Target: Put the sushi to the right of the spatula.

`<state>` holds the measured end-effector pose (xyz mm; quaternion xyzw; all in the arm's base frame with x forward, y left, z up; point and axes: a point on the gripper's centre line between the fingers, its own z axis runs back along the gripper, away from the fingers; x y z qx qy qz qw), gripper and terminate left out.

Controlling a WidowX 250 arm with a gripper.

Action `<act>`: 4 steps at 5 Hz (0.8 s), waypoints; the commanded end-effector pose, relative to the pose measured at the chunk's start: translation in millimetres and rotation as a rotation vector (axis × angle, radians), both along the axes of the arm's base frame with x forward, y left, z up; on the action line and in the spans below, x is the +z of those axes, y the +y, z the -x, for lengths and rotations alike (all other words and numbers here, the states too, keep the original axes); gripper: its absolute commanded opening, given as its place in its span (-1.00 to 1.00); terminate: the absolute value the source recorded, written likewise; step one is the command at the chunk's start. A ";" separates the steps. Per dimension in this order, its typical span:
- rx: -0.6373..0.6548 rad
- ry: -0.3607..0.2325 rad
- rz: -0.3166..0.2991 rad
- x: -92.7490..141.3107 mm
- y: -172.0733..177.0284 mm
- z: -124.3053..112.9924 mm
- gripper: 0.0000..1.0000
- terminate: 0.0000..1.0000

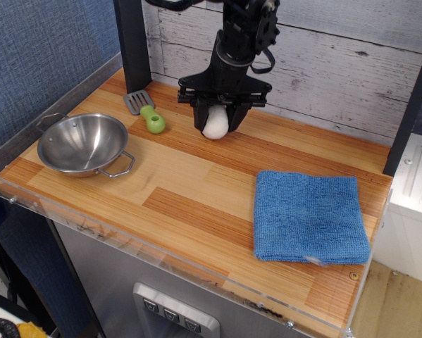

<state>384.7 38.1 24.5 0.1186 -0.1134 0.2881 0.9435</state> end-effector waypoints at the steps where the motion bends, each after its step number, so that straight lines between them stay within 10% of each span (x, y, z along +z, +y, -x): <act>1: 0.017 -0.011 0.034 2.9 6.6 -3.9 -1.00 -1.00; 2: 0.071 0.003 0.043 3.0 10.2 2.2 1.00 -1.00; 4: 0.064 0.001 0.045 6.2 7.5 5.9 1.00 -1.00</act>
